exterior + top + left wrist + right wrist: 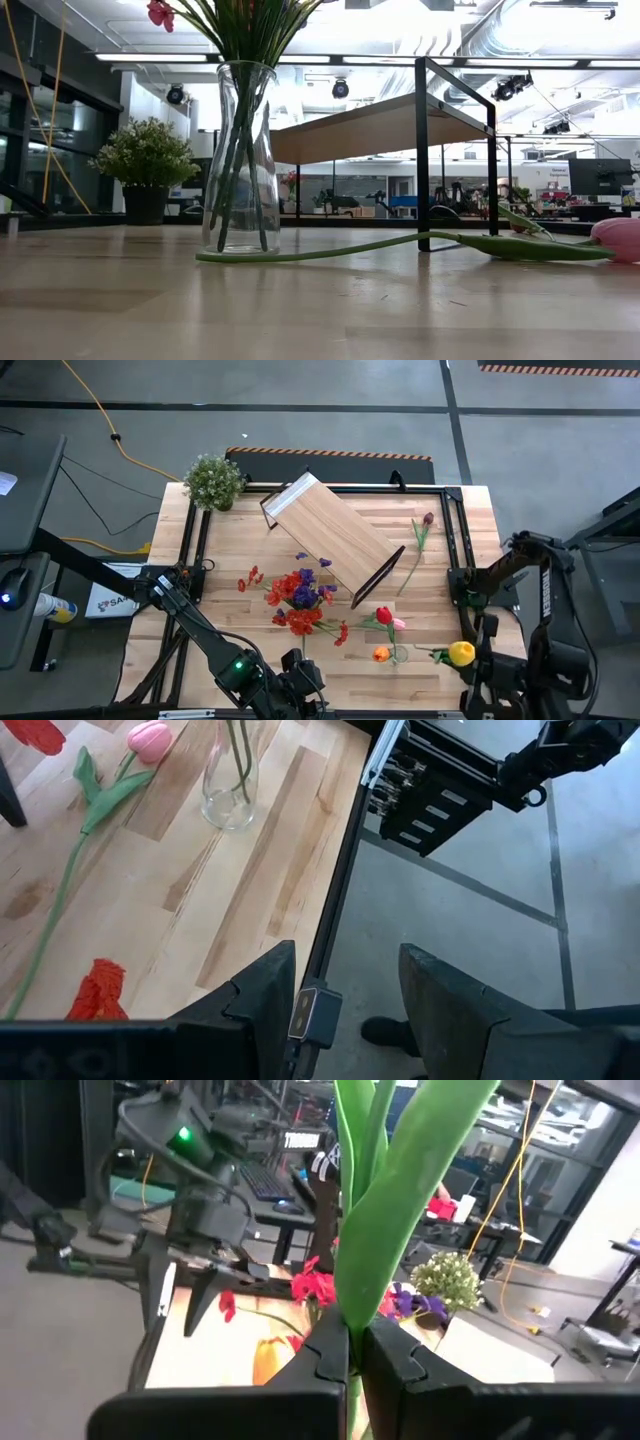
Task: Pick and place flowers into a vace then onto a shelf
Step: Put the yellow tulip into the right transparent vase
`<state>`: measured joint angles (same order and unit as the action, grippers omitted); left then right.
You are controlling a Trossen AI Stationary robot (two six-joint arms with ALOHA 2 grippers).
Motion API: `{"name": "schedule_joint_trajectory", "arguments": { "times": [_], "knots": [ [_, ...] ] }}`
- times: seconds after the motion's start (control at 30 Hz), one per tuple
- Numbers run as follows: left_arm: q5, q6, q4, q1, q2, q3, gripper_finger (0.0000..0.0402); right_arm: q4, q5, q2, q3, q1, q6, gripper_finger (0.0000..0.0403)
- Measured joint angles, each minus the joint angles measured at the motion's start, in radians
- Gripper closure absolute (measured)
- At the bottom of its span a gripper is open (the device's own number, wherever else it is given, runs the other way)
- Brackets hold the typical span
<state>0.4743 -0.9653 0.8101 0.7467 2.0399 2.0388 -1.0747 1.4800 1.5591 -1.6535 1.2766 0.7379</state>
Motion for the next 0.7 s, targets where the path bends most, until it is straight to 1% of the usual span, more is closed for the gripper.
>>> {"name": "schedule_joint_trajectory", "arguments": {
  "times": [0.17,0.23,0.3,0.4,0.53,0.7],
  "knots": [
    [0.0,0.0,0.0,0.0,0.0,0.0,0.019,-0.059,-0.052,0.008,0.013,-0.012,0.061,0.0402],
    [0.0,0.0,0.0,0.0,0.0,0.0,0.019,-0.051,-0.052,-0.003,0.056,-0.02,0.07,0.0402],
    [0.0,-0.001,0.0,0.0,0.0,0.0,0.019,0.013,-0.046,-0.024,0.126,-0.031,0.071,0.0402],
    [0.0,-0.008,0.0,0.0,0.0,0.0,0.019,0.201,-0.008,-0.081,0.271,-0.047,0.038,0.0402],
    [0.0,-0.012,-0.001,0.0,0.0,0.0,0.019,0.517,0.068,-0.177,0.468,-0.045,-0.063,0.0402],
    [0.0,-0.012,-0.002,0.0,0.0,0.0,0.019,0.803,0.089,-0.287,0.655,-0.013,-0.147,0.0402]
  ]
}}
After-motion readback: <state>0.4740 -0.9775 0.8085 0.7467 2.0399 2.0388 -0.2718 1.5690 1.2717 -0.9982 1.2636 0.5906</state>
